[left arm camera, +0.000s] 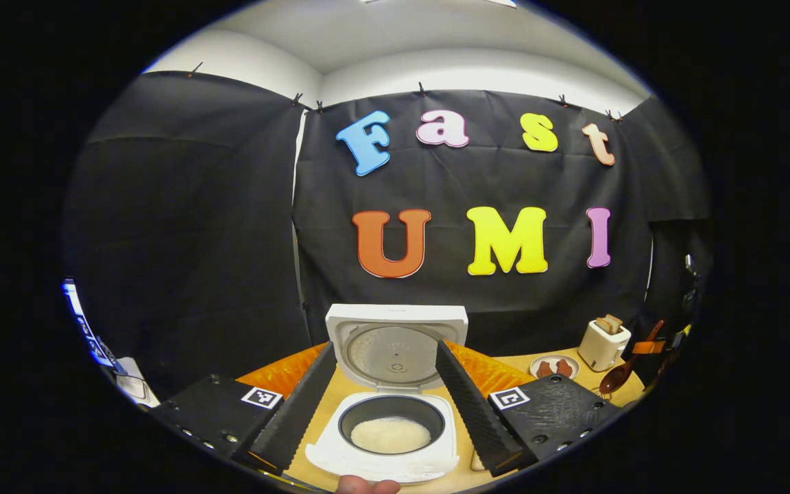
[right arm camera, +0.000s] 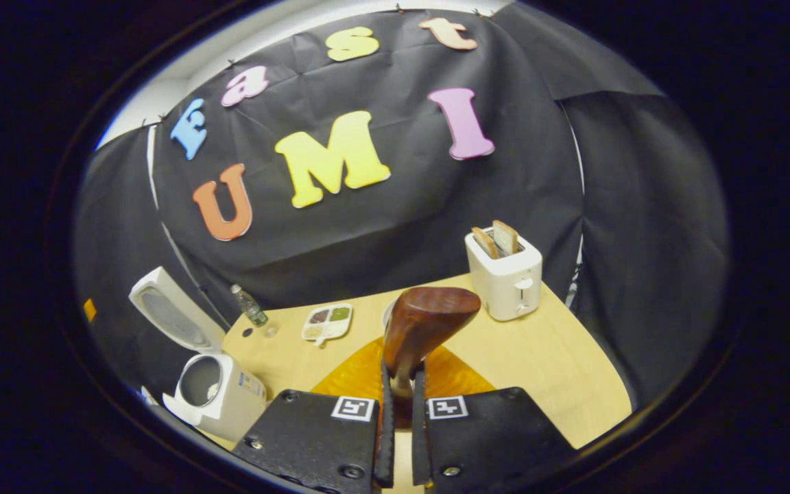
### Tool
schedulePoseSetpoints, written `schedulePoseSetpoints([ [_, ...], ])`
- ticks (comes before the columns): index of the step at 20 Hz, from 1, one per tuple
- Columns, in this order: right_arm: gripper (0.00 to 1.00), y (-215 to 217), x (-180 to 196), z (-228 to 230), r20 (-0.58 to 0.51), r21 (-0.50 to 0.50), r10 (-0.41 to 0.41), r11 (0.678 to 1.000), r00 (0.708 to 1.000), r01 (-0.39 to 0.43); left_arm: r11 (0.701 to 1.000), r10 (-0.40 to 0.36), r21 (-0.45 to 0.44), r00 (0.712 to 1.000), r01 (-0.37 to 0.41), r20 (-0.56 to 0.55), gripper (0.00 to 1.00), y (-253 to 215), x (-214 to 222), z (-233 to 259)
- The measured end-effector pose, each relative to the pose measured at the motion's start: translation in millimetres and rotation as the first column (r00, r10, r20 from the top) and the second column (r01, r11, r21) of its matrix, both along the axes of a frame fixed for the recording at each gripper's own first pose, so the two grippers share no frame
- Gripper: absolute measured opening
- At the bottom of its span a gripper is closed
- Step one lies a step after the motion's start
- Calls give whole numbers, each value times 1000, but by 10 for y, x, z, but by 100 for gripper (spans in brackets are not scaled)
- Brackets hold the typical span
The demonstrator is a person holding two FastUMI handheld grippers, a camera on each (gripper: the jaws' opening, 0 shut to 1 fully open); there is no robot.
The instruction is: Close the left gripper, press the button to open the rice cooker; take a wooden spoon from the chopstick holder with the right hand, scoop a spoonful of rice and pour it into the rice cooker, then put the wooden spoon back into the chopstick holder.
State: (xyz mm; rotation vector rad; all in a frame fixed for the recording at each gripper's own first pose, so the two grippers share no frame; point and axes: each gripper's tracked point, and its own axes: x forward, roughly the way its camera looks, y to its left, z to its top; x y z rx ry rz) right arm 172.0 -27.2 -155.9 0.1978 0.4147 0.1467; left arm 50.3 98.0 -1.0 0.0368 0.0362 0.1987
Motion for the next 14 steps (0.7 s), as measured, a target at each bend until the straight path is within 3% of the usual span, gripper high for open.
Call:
schedulePoseSetpoints([
  [3, 15, 556, -293, 6, 8, -52, 77, 996, 997, -76, 999, -34, -11, 999, 34, -7, 94, 198, -89, -56],
  [7, 15, 1102, -523, -306, -2, -210, 145, 967, 989, -143, 996, -79, -48, 997, 78, -21, 95, 419, -216, -108],
  [11, 15, 1383, -552, -868, -50, -376, 174, 909, 983, -180, 996, -74, -57, 996, 72, -44, 95, 680, -363, -172],
  [14, 15, 1491, -532, -1200, -65, -527, 210, 823, 976, -212, 998, -50, -48, 996, 46, -75, 95, 898, -469, -292],
])
